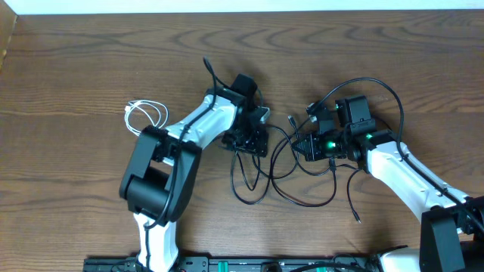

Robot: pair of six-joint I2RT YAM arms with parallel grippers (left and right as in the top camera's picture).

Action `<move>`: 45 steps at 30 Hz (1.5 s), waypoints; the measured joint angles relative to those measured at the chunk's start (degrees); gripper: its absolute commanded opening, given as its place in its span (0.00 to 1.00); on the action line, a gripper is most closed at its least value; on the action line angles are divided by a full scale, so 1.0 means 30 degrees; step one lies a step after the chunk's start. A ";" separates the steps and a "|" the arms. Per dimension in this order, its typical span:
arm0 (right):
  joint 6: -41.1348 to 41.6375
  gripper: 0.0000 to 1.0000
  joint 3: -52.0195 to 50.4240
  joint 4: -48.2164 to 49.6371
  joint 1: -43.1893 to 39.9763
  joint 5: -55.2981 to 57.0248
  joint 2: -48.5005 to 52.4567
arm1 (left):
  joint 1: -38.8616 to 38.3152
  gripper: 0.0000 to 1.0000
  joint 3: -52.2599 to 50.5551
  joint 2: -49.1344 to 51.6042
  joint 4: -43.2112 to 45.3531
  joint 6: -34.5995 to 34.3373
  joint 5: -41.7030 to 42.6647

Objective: Untangle cables

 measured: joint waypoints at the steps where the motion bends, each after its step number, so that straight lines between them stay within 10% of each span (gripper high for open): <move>1: 0.0000 0.01 0.0000 -0.0015 0.0000 0.0000 0.0000 | -0.0015 0.57 0.0000 0.0000 0.0175 -0.0015 0.0051; 5: 0.0066 0.01 0.0000 -0.0160 0.0007 0.0189 0.0000 | -0.0051 0.09 0.0015 0.0153 0.0765 -0.0131 -0.0029; 27: 0.3213 0.02 -0.0015 -0.3497 0.0007 0.3555 0.0000 | -0.0102 0.07 -0.0051 -0.2368 0.2317 -0.0597 -0.4794; 37: 0.3803 0.61 -0.0022 -0.6142 0.0007 0.3708 0.0000 | -0.0117 0.07 -0.0058 -0.4590 0.2601 -0.1392 -0.7817; 45: 0.2171 0.36 -0.0029 -0.5151 0.0226 0.0860 0.0000 | -0.0117 0.08 -0.0058 -0.4590 0.2579 -0.2251 -1.0069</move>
